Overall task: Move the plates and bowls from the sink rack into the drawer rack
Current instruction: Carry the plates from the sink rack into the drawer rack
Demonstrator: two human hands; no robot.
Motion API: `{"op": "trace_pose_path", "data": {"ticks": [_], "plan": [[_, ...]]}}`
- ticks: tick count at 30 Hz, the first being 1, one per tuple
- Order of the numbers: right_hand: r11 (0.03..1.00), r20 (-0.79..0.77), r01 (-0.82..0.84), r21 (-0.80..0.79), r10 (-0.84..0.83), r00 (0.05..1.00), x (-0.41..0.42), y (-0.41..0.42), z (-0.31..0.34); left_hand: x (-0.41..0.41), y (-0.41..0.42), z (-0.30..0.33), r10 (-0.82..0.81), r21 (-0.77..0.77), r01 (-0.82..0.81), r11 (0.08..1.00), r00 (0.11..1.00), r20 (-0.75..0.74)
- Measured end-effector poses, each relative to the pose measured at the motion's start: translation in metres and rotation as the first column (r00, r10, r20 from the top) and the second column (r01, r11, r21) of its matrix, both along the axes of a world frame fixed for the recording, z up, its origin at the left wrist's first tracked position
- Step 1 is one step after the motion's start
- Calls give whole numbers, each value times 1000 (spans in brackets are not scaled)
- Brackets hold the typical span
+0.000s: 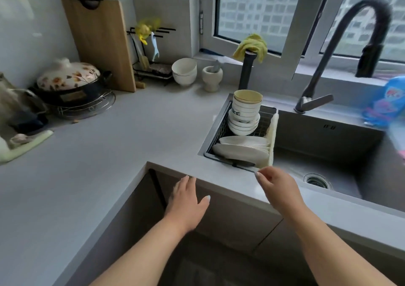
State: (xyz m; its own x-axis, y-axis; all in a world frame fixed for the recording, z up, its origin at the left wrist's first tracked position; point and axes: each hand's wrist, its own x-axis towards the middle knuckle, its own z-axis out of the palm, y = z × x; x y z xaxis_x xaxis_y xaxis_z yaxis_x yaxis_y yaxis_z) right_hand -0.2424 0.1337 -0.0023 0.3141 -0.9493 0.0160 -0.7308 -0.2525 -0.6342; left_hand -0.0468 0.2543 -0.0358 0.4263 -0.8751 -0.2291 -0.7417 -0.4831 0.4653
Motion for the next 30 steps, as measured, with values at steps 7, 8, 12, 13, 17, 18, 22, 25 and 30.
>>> {"op": "trace_pose_path", "data": {"ticks": [7, 8, 12, 13, 17, 18, 22, 25, 30], "plan": [[994, 38, 113, -2, -113, 993, 1, -72, 7, 7, -43, -11, -144, 120, 133, 984, 986, 83], [993, 29, 117, -2, -117, 993, 1, -84, 7, 7, -49, -13, -153, 139, 140, 980, 984, 92], [996, -20, 84, 24, -84, 996, 4, -136, 2, 5, -72, -20, -174, 243, 142, 959, 978, 112], [998, -33, 57, 32, -56, 998, 5, -148, 0, 4, -76, -21, -168, 272, 131, 953, 979, 118], [991, -96, -111, 71, 117, 988, 16, -191, -13, -2, -90, -28, -148, 340, 86, 937, 976, 162], [983, -130, -170, 72, 178, 975, 18, -200, -17, -3, -92, -29, -145, 349, 78, 934, 975, 170], [916, -298, -382, 122, 400, 867, 28, -228, -28, -5, -103, -35, -132, 373, 45, 927, 968, 212], [862, -307, -461, 212, 506, 806, 34, -241, -34, -4, -109, -39, -117, 392, 17, 920, 966, 233], [811, -245, -516, 274, 578, 778, 39, -249, -39, -4, -113, -37, -106, 397, 6, 918, 967, 232]]}}
